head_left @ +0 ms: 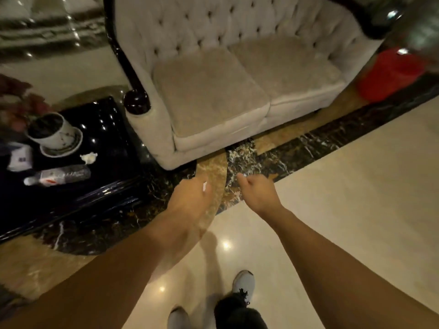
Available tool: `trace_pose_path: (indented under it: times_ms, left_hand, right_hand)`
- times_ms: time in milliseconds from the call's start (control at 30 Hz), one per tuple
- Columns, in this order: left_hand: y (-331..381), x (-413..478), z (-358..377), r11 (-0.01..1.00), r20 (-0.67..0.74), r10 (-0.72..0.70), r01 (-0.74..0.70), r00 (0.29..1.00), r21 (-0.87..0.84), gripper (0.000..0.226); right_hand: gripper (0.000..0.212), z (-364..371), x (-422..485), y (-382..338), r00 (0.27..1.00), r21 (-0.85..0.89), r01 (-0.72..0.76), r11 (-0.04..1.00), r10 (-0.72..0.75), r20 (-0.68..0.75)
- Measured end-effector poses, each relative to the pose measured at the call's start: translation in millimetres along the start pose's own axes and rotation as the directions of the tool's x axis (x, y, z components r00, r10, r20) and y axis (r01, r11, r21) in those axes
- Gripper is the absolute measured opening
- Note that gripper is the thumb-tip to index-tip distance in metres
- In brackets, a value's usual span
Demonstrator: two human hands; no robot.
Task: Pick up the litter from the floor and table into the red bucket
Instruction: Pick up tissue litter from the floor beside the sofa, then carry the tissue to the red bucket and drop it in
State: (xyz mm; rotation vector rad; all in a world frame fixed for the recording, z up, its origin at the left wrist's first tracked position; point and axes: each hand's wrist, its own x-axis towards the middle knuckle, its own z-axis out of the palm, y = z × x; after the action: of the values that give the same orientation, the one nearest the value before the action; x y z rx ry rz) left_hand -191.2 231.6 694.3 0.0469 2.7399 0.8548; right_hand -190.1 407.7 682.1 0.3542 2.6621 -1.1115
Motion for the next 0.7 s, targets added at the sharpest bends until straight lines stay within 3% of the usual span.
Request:
trace_pose_path:
  times_ms: [100,200,300,400,533,700]
  left_hand:
    - [69,9,-23,0.964,0.096,0.177,-0.192,0.980,0.185,0.041]
    - [135,35,-35,0.899,0.225,0.200,-0.270,0.954,0.344,0.041]
    - [206,58,-43,0.843,0.105,0.282,-0.299,0.954,0.448,0.065]
    - [276,82,-48,0.814,-0.050,0.390,-0.318,0.920,0.486,0.072]
    - [351,130,-40,0.795,-0.100,0.495,-0.403,0.863,0.454,0.051]
    - [441,208,-14,0.733,-0.035,0.585,-0.510,0.810,0.450,0.047]
  right_hand:
    - [0.061,-68,0,-11,0.998,-0.129,0.001,0.992,-0.010,-0.069]
    - [0.053,-132,7,-12,0.990,-0.211,0.006,0.977,-0.035,-0.135]
    - [0.040,-205,20,-4,0.977,-0.274,-0.033,0.961,-0.027,-0.213]
    - [0.037,-277,34,10,0.953,-0.286,-0.081,0.955,-0.010,-0.303]
    - [0.037,-351,58,28,0.924,-0.284,-0.090,0.955,-0.026,-0.382]
    - [0.038,-428,120,62,0.908,-0.288,-0.130,0.949,-0.002,-0.418]
